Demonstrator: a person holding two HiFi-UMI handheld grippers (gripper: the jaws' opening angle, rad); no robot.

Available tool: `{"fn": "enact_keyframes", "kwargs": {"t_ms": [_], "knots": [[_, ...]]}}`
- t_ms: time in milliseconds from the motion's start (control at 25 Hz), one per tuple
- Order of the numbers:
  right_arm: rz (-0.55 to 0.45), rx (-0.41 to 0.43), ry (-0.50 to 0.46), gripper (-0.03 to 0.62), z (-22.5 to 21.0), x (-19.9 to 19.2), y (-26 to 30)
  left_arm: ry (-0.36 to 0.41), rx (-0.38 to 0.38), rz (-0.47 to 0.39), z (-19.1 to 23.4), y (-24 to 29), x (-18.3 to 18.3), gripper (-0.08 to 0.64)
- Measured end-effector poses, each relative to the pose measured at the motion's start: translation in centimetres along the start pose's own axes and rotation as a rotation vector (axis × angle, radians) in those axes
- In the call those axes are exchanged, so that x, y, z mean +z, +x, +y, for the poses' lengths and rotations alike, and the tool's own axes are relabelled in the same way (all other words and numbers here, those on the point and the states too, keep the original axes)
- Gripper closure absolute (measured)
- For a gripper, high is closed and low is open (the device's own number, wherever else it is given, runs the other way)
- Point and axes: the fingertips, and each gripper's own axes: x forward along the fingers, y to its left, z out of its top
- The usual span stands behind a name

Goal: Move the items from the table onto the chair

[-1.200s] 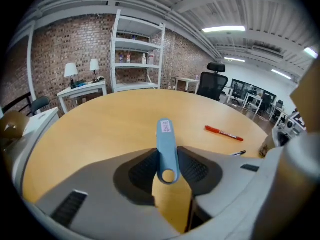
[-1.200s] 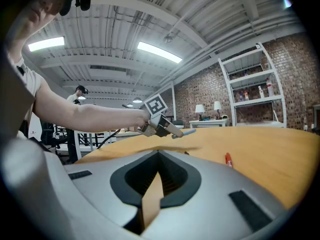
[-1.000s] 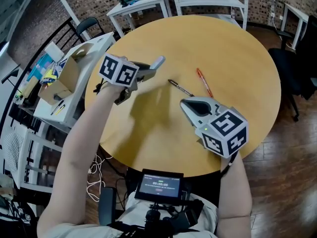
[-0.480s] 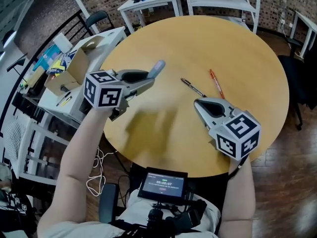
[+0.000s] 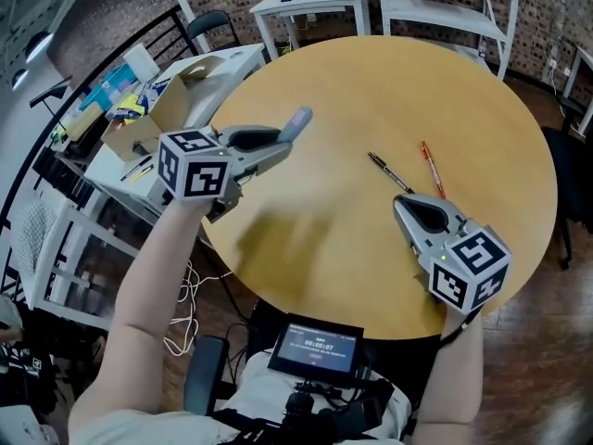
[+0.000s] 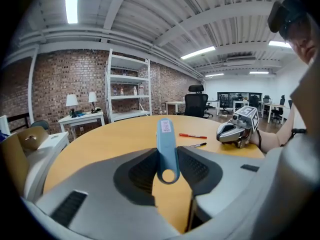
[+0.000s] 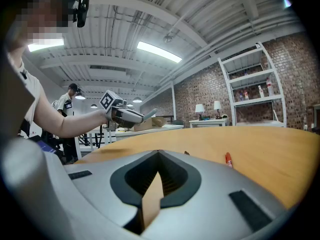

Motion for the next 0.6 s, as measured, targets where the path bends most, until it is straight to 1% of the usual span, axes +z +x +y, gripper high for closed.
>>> {"fn": "enact_keyframes", "kwargs": {"t_ms": [240,360,440,520,600], "knots": [[0.000,0.001,0.006,0.589,-0.2,0.3,-0.5,-0.022,0.037,-0.011,1.1,-1.7,-0.6,0.430],[0.011,0.035,0.007,0.589,0.5,0.9,0.1,-0.029,0.077,0.000,2.3,-3.6,-1.3,0.431],[0.012,0.046,-0.014,0.589,1.3,2.0,0.3,-0.042,0.105,-0.006,3.2,-4.9,-1.6,0.430],[-0.004,0.053,-0.035,0.589,2.2,3.6,0.9,-0.056,0.128,-0.019,4.4,-6.3,-2.0,0.430],[-0.025,0.077,-0.047,0.589,3.3,5.2,2.2,-0.065,0.162,-0.027,5.7,-8.2,-2.6,0.430]]}}
